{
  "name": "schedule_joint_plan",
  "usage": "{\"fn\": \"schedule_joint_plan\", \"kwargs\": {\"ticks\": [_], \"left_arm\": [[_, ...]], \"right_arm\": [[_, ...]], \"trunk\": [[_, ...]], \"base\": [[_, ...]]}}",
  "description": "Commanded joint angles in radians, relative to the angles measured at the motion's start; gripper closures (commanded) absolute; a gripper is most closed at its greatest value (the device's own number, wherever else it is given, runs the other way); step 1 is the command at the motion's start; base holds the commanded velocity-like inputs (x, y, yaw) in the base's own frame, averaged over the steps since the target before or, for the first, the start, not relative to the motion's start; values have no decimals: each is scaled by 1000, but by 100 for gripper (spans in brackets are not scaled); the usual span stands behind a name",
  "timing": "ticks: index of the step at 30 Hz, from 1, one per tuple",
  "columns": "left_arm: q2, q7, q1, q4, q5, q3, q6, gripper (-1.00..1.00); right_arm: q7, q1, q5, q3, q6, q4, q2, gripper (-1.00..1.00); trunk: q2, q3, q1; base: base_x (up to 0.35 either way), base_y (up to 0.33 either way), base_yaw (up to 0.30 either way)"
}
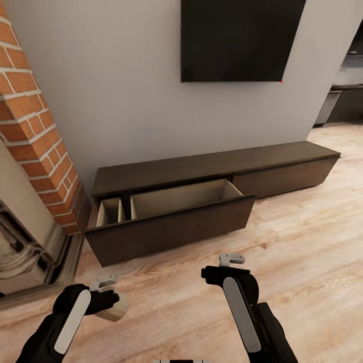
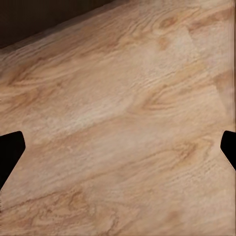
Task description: Place each of the two pumpkins and all three candles from the living room inside a cabinet in the living room (use any cabinet), then make sure every cabinet is closed, and position the cauldron so it is next to a table in the living room.
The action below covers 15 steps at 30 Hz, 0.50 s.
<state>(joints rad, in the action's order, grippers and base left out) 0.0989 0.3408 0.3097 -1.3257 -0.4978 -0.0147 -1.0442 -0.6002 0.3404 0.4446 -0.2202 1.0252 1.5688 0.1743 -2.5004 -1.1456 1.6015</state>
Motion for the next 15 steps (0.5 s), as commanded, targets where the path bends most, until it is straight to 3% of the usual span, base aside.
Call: {"fn": "schedule_joint_plan", "kwargs": {"ticks": [1, 4, 15], "left_arm": [[-3, 9, 0, -2, -12, 0, -3, 100], [-14, 9, 0, -2, -11, 1, -3, 100], [-18, 9, 0, -1, -10, 1, -3, 100]], "right_arm": [[-10, 1, 15, -1, 3, 0, 0, -100], [-10, 2, 19, -1, 3, 0, 0, -100], [-11, 7, 20, 2, 4, 0, 0, -100]], "trunk": [[0, 3, -1], [7, 14, -5], [84, 49, -47]], "base": [[0, 0, -273], [0, 0, -273], [0, 0, -267]]}}
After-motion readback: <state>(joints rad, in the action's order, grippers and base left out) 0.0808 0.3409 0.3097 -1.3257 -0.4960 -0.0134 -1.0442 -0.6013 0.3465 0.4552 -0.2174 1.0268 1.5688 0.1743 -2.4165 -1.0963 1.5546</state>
